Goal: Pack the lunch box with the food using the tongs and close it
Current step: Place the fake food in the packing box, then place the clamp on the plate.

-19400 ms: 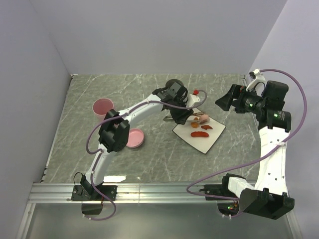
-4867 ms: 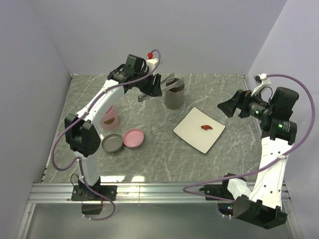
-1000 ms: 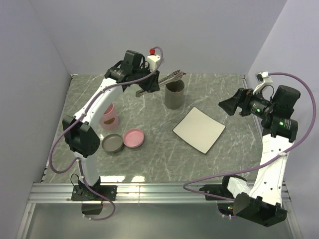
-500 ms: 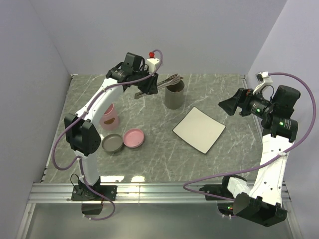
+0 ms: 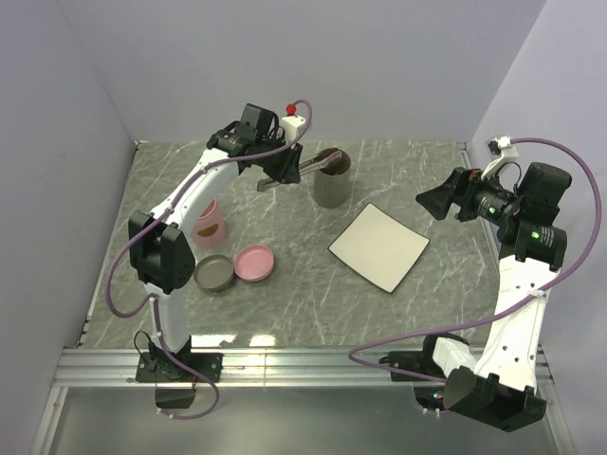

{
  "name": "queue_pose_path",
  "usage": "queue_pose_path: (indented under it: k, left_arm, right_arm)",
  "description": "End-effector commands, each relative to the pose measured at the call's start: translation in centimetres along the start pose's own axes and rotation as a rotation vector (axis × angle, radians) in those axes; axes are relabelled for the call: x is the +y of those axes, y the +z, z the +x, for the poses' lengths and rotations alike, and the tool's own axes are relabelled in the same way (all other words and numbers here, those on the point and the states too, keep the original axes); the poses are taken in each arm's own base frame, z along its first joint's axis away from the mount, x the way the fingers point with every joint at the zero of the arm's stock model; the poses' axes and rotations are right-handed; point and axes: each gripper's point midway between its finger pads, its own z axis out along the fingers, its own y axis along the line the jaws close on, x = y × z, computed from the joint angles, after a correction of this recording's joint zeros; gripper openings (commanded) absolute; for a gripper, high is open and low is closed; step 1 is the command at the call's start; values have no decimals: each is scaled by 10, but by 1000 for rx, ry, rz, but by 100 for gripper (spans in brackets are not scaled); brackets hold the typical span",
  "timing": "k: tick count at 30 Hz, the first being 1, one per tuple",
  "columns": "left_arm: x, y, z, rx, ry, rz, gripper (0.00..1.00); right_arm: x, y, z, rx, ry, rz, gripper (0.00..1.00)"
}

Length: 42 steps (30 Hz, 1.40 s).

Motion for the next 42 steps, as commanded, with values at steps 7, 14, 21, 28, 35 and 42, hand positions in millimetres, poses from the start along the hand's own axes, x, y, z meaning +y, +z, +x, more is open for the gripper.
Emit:
queue_pose_path:
  k: [7,14,21,28,35,42]
  left_arm:
    - [-3,-14,-20,-50,41,-5,46]
    - [-14,-28,-34,-94,53,22,49]
    - [-57,-62,-66,-228,76,143,49]
    - [-114,-43,-72,-259,156,177,49]
    - [-146,0,-71,-290,31,144,49]
    - [-165,55,-52,-288,-20,106,49]
  right_arm:
    - [7,-5,-10,-32,-26,-9,100]
    - [8,-5,-10,-32,-27,-12,100]
    - [8,-4,-13,-41,-1,-14,100]
    - [6,-7,-21,-58,28,-18,100]
    - [-15,-26,-40,-168,97,89,100]
    - [-18,-32,-46,-195,103,112,100]
